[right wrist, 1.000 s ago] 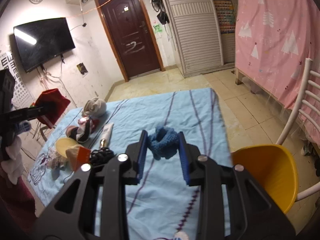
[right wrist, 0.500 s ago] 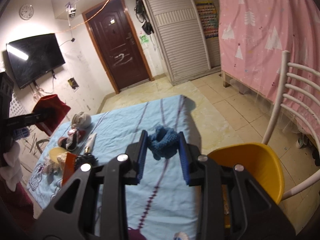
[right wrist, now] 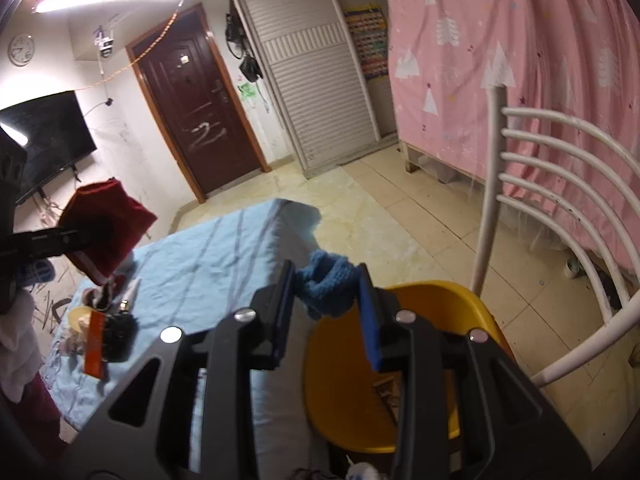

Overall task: Collect trash
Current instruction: 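Carry the sock and ball to the yellow bin and open both tools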

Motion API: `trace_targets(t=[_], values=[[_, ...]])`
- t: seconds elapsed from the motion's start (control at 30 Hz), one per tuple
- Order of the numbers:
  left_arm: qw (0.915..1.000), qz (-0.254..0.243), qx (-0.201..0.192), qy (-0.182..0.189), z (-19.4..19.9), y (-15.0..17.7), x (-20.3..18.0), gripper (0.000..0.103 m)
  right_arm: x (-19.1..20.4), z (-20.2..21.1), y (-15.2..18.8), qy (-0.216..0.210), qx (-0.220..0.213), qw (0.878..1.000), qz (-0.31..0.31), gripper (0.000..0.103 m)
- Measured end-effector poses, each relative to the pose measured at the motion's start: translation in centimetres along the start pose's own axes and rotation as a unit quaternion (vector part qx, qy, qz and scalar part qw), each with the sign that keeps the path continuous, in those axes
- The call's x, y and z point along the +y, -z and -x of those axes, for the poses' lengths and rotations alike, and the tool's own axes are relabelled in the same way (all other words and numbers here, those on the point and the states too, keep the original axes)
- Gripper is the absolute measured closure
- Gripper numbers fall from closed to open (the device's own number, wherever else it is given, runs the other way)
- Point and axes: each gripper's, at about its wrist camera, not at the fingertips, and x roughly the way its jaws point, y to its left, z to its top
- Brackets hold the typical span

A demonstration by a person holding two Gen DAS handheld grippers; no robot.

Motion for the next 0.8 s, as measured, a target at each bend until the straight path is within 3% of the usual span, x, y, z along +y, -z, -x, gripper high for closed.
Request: trace_targets(t=[0.3,0.57,0.67,0.73,0.8], values=[[0.9981,-0.03,0.043,0.031,-6.6,-0.7,-5.5,0.094,-3.4,-0.6,0.9,0.0,-0.003,0.999,-0.036,0.074],[0.9973,-0.033,0.066,0.009,-10.5,-1.4,-7.4,0.092,-4.9,-1.0,1.7,0.011,-0.004,0.998,-0.054,0.074],[0.997,-0.028,0.071,0.003,-10.8,-1.2,-7.3,0.075,-5.2,-1.2,1.8,0.015,-0.006,0.998,-0.06,0.073],[0.9971,-0.025,0.072,-0.004,-11.0,-1.2,-7.1,0.046,-5.3,-1.4,1.9,0.019,-0.004,0.998,-0.064,0.066],[0.9972,-0.02,0.071,-0.007,-11.0,-1.3,-6.9,0.043,-5.3,-1.4,2.0,0.022,-0.006,0.998,-0.065,0.054]])
